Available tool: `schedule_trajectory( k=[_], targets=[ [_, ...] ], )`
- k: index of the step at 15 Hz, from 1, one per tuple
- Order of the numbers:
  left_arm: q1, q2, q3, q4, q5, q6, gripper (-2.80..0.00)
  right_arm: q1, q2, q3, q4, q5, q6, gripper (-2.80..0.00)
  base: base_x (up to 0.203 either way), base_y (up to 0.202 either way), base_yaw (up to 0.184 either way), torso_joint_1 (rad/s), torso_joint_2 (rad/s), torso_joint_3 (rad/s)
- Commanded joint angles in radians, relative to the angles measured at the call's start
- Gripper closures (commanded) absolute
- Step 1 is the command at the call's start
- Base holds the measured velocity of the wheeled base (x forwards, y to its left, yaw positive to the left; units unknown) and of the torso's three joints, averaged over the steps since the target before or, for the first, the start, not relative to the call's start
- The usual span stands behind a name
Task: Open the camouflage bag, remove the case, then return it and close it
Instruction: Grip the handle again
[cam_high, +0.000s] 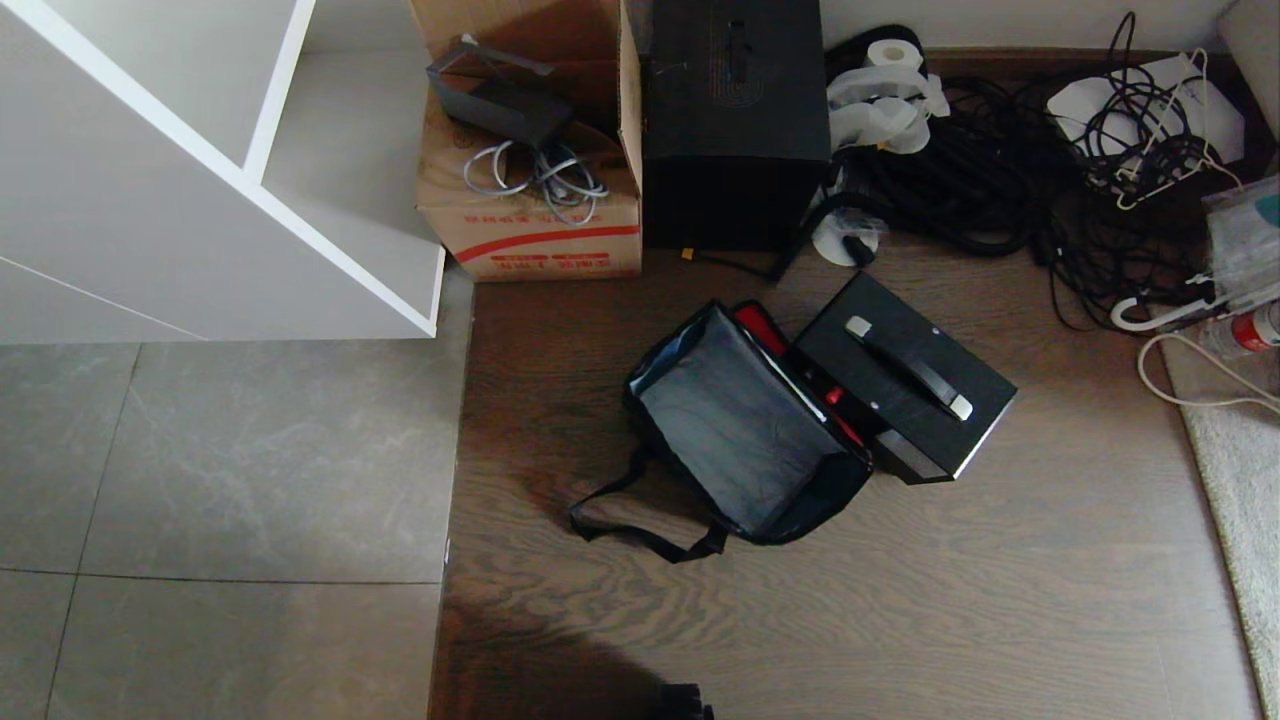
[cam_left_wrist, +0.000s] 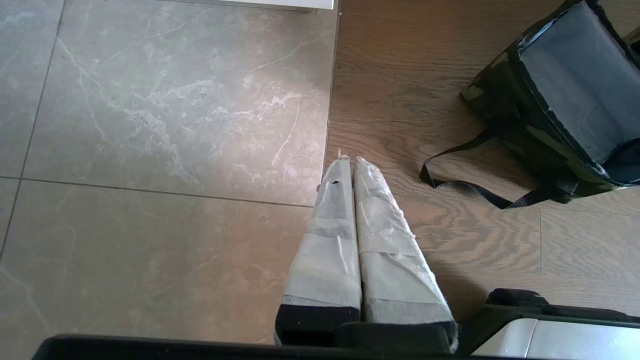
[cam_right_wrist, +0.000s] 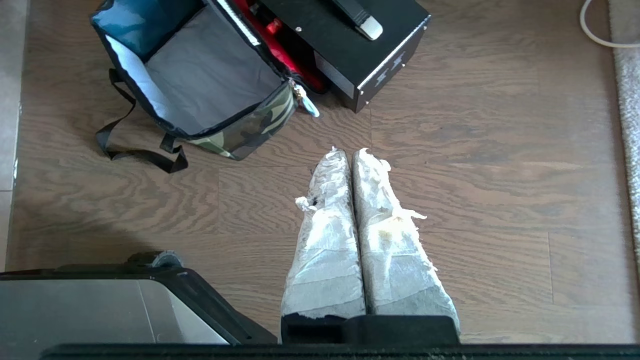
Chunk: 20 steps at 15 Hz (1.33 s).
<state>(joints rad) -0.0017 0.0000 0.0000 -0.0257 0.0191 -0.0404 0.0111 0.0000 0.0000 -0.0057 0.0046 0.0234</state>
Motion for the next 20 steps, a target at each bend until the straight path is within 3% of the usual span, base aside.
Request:
schedule_trajectory(
  k=[1,20],
  targets=[
    [0.000,0.000,0.008,0.000,0.001,-0.001,0.00,0.001,0.002,0.000,0.000,-0.001,0.000,0.00,0.000,0.000,0.000,0.000,0.00,0.000],
    [0.000,0.000,0.009,0.000,0.001,-0.001,0.00,0.001,0.002,0.000,0.001,-0.002,0.009,0.00,0.000,0.000,0.000,0.000,0.00,0.000]
  ],
)
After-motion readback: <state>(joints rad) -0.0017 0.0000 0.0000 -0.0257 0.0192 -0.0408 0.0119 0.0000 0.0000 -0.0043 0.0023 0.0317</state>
